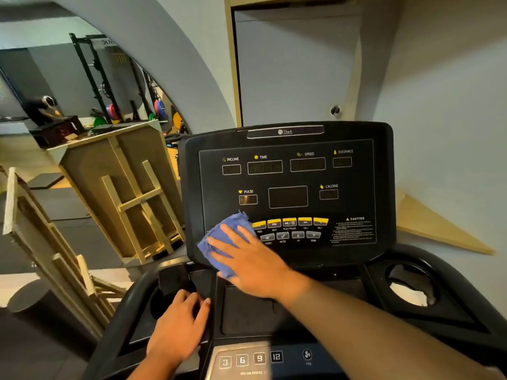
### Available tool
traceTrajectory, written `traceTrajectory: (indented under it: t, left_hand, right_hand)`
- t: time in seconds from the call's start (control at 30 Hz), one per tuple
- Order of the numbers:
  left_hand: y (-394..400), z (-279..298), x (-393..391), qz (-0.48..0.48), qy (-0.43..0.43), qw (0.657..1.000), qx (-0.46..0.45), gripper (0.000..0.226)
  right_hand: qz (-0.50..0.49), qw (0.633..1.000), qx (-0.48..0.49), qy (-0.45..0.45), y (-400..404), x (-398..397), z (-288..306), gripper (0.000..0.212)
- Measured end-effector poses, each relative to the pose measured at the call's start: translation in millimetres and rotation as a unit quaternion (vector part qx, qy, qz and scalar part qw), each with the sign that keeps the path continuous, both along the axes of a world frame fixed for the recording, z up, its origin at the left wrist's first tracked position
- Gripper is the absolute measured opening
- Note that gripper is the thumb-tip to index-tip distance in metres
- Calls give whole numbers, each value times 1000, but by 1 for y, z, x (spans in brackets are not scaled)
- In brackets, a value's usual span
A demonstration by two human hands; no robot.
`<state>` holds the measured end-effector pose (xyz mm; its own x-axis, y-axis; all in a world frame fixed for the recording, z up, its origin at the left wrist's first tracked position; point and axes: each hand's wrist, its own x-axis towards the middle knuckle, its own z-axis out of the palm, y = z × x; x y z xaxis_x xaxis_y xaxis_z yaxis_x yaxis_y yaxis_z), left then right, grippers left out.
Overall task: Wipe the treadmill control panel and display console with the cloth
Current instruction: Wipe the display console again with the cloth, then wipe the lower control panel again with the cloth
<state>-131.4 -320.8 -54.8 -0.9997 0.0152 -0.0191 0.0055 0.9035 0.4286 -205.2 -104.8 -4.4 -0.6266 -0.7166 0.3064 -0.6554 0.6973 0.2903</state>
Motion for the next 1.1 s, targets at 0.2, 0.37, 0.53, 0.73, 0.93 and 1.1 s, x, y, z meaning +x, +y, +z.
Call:
traceTrajectory:
  t: [0.2,0.37,0.53,0.73,0.93,1.1]
  left_hand:
    - [4,5,2,-1,-10,1000,-19,24]
    - [4,5,1,-2,-11,1000,-24,30]
    - [1,1,5,1,13,1000,-21,34]
    - [-2,-2,19,-19,41,999,-15,38]
    - [-20,-15,57,-98,128,985,-55,49]
    - [-34,-32,88,-104,125,984,-65,65]
  right_hand:
    - [-25,999,19,-16,111,17,-8,52]
    - [-158,984,-69,-36,181,56,-17,52]
    - [-254,930,-260,-59,203,88,-25,52]
    - [-303,745,-561,-198,190,147,-18,47]
    - [-435,415,-782,-167,172,201,4,44]
    - [-444,348,-817,-122,169,240,6,62]
